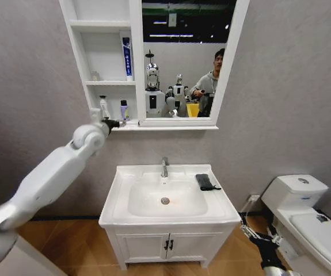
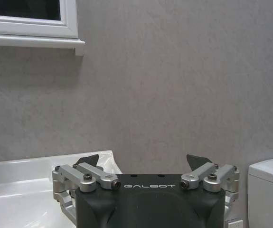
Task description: Move facial cleanser and shampoo from washbasin to cabinet, then wipe washbasin with towel.
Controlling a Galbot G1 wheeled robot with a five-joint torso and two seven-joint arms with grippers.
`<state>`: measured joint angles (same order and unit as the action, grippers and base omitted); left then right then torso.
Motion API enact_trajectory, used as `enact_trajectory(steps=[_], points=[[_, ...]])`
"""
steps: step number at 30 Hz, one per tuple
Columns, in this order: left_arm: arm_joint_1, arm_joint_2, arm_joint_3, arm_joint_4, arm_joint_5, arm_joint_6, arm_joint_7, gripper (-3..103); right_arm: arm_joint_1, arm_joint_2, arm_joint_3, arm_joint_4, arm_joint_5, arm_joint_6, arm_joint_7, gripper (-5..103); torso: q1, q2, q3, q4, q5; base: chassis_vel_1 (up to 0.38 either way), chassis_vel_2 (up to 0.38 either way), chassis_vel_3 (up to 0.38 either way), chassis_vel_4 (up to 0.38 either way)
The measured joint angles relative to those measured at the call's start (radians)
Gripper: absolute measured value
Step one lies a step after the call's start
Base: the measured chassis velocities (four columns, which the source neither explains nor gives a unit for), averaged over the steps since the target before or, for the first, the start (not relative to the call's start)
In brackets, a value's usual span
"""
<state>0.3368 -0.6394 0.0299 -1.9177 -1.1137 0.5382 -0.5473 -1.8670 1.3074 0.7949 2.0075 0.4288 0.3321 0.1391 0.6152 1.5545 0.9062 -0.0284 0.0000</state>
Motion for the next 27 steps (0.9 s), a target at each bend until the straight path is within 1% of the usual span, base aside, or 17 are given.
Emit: enact_trajectory(steps=[1,3,4,6,7,9,10,11,12,14,15,16,17,19,20,23,27], points=[[0.000,0.000,0.000,0.000,0.000,0.000,0.000,100,0.000,0.000,0.000,0.000,0.000,0.000,0.000,100,0.000,0.000,0.000,0.0000,0.0000,0.000,0.000,0.000,0.000],[0.184,0.071,-0.103,-0.078,0.058,-0.022,0.042,100,0.000,0.000,-0.005,0.011,0.004,-0.009,-0.008,100,0.000,0.000,0.000,-0.0001,-0.0008,0.000,0.000,0.000,0.000],[0.184,0.071,-0.103,-0.078,0.058,-0.022,0.042,100,0.000,0.000,-0.005,0.011,0.004,-0.009,-0.008,100,0.000,0.000,0.000,-0.0001,-0.0008,0.000,0.000,0.000,0.000],[0.418,0.115,-0.245,-0.165,0.133,-0.065,0.070,100,-0.001,0.003,-0.008,0.028,0.040,-0.011,-0.057,100,0.000,0.000,0.000,-0.0001,0.0004,0.000,0.000,0.000,0.000],[0.418,0.115,-0.245,-0.165,0.133,-0.065,0.070,100,-0.001,0.003,-0.008,0.028,0.040,-0.011,-0.057,100,0.000,0.000,0.000,-0.0001,0.0004,0.000,0.000,0.000,0.000],[0.665,0.078,-0.379,-0.238,0.199,-0.113,0.084,100,-0.008,0.017,-0.007,0.041,0.057,0.006,-0.081,100,0.000,0.000,0.000,-0.0003,-0.0002,0.000,0.000,0.000,0.000],[0.665,0.078,-0.379,-0.238,0.199,-0.113,0.084,100,-0.008,0.017,-0.007,0.041,0.057,0.006,-0.081,100,0.000,0.000,0.000,-0.0003,-0.0002,0.000,0.000,0.000,0.000],[0.796,0.039,-0.432,-0.278,0.247,-0.144,0.100,100,-0.014,0.023,-0.002,0.048,0.054,0.010,-0.083,100,0.000,0.000,0.000,-0.0006,-0.0006,0.000,0.000,0.000,0.000],[0.796,0.039,-0.432,-0.278,0.247,-0.144,0.100,100,-0.014,0.023,-0.002,0.048,0.054,0.010,-0.083,100,0.000,0.000,0.000,-0.0006,-0.0006,0.000,0.000,0.000,0.000],[1.033,-0.047,-0.532,-0.340,0.355,-0.199,0.146,100,-0.016,0.019,0.003,0.057,0.050,0.008,-0.083,100,0.000,0.000,0.000,-0.0007,0.0000,0.000,0.000,0.000,0.000],[1.033,-0.047,-0.532,-0.340,0.355,-0.199,0.146,100,-0.016,0.019,0.003,0.057,0.050,0.008,-0.083,100,0.000,0.000,0.000,-0.0007,0.0000,0.000,0.000,0.000,0.000],[1.160,-0.117,-0.596,-0.367,0.430,-0.237,0.178,100,-0.009,0.010,0.003,0.058,0.049,0.002,-0.083,100,0.000,0.000,0.000,-0.0001,-0.0002,0.000,0.000,0.000,0.000],[1.160,-0.117,-0.596,-0.367,0.430,-0.237,0.178,100,-0.009,0.010,0.003,0.058,0.049,0.002,-0.083,100,0.000,0.000,0.000,-0.0001,-0.0002,0.000,0.000,0.000,0.000],[1.308,-0.248,-0.686,-0.398,0.545,-0.293,0.230,100,0.000,-0.014,-0.006,0.062,0.049,-0.018,-0.086,100,0.000,0.000,0.000,-0.0001,0.0003,0.000,0.000,0.000,0.000],[1.308,-0.248,-0.686,-0.398,0.545,-0.293,0.230,100,0.000,-0.014,-0.006,0.062,0.049,-0.018,-0.086,100,0.000,0.000,0.000,-0.0001,0.0003,0.000,0.000,0.000,0.000],[1.425,-0.402,-0.774,-0.395,0.694,-0.386,0.308,100,0.002,-0.051,-0.014,0.071,0.044,-0.047,-0.133,100,0.000,0.000,0.000,-0.0003,0.0003,0.000,0.000,0.000,0.000],[1.476,-0.464,-0.801,-0.378,0.759,-0.443,0.379,100,0.002,-0.075,-0.018,0.072,0.050,-0.053,-0.209,100,0.000,0.000,0.000,-0.0002,0.0002,0.000,0.000,0.000,0.000]])
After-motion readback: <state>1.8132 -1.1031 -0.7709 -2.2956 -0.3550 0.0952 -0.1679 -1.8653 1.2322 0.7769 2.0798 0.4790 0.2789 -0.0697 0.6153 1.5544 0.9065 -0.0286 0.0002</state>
